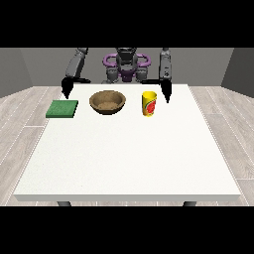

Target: Pick the cup and pour the ball into the bowl, then pick the bowl and place it on the pad

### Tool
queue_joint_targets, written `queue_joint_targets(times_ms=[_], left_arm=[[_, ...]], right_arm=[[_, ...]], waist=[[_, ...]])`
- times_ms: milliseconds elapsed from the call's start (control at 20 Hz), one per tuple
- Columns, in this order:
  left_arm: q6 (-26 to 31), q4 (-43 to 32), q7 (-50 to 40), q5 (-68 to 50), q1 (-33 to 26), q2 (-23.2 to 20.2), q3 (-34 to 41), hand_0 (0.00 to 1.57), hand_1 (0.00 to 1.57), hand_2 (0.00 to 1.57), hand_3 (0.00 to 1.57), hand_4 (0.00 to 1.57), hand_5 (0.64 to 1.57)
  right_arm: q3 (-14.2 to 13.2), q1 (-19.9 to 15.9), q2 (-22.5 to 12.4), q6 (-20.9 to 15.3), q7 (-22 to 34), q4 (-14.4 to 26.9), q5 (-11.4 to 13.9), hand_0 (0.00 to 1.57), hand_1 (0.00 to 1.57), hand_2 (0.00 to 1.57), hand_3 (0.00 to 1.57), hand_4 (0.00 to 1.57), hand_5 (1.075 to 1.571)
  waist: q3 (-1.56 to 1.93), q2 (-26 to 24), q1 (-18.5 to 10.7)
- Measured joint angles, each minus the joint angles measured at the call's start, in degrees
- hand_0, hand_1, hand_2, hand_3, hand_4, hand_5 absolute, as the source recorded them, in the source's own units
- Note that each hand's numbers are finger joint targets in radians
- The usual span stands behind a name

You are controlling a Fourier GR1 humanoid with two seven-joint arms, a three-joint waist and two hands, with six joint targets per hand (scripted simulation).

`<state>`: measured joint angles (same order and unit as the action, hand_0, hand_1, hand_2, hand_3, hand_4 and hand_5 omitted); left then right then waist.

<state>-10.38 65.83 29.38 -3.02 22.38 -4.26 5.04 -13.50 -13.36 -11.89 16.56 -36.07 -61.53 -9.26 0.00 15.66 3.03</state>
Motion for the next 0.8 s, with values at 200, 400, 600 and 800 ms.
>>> queue_joint_targets(times_ms=[200, 400, 600, 800], left_arm=[[0.46, -5.74, 3.65, -0.78, 3.44, -0.8, 2.35, 0.0, 0.0, 0.0, 0.0, 0.0, 1.407], [0.83, -12.33, 8.66, -2.0, 6.85, -2.37, 5.75, 0.0, 0.0, 0.0, 0.0, 0.0, 1.388], [0.07, -16.0, 11.83, -2.01, 9.57, -2.5, 6.84, 0.0, 0.0, 0.0, 0.0, 0.0, 1.392], [-1.33, -19.88, 14.26, -2.17, 12.63, -2.47, 8.12, 0.0, 0.0, 0.0, 0.0, 0.0, 1.458]], right_arm=[[-0.16, -1.9, -0.56, 1.14, -3.18, 3.6, 0.44, 0.0, 0.0, 0.0, 0.0, 0.0, 1.545], [-0.34, -3.53, -1.68, 2.8, -4.03, 3.78, -0.08, 0.0, 0.0, 0.0, 0.0, 0.0, 1.548], [-0.72, -4.8, -2.67, 3.78, -7.4, 6.3, 0.24, 0.0, 0.0, 0.0, 0.0, 0.0, 1.548], [-0.89, -6.19, -3.95, 4.24, -7.37, 6.26, -0.25, 0.0, 0.0, 0.0, 0.0, 0.0, 1.541]], waist=[[0.0, 2.06, 0.72], [-0.02, 4.77, 2.69], [-0.12, 7.05, 3.42], [-0.3, 8.64, 4.55]])
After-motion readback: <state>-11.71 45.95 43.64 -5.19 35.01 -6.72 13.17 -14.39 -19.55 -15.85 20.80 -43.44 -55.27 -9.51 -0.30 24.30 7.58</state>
